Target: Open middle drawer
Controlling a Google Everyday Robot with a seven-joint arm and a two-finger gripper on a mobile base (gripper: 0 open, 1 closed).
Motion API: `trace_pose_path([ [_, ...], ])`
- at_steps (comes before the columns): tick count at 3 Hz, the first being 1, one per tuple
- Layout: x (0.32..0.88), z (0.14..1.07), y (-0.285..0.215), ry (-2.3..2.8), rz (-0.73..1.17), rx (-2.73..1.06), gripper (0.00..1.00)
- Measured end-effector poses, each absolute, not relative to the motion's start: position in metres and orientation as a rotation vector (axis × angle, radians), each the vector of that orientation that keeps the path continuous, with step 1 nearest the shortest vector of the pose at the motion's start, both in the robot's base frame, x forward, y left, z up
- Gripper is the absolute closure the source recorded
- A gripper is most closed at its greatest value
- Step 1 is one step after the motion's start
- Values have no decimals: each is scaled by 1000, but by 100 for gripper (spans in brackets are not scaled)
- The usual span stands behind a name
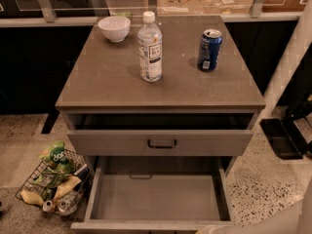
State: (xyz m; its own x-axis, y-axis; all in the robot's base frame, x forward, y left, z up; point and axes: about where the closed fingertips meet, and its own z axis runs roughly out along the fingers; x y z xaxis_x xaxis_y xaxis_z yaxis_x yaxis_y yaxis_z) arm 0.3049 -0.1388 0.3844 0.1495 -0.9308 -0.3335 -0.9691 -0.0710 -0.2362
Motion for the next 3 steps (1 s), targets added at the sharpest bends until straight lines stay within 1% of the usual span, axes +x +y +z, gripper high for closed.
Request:
trace_pose_path([
  [3, 359, 391, -144, 1842, -61, -1967, 100],
])
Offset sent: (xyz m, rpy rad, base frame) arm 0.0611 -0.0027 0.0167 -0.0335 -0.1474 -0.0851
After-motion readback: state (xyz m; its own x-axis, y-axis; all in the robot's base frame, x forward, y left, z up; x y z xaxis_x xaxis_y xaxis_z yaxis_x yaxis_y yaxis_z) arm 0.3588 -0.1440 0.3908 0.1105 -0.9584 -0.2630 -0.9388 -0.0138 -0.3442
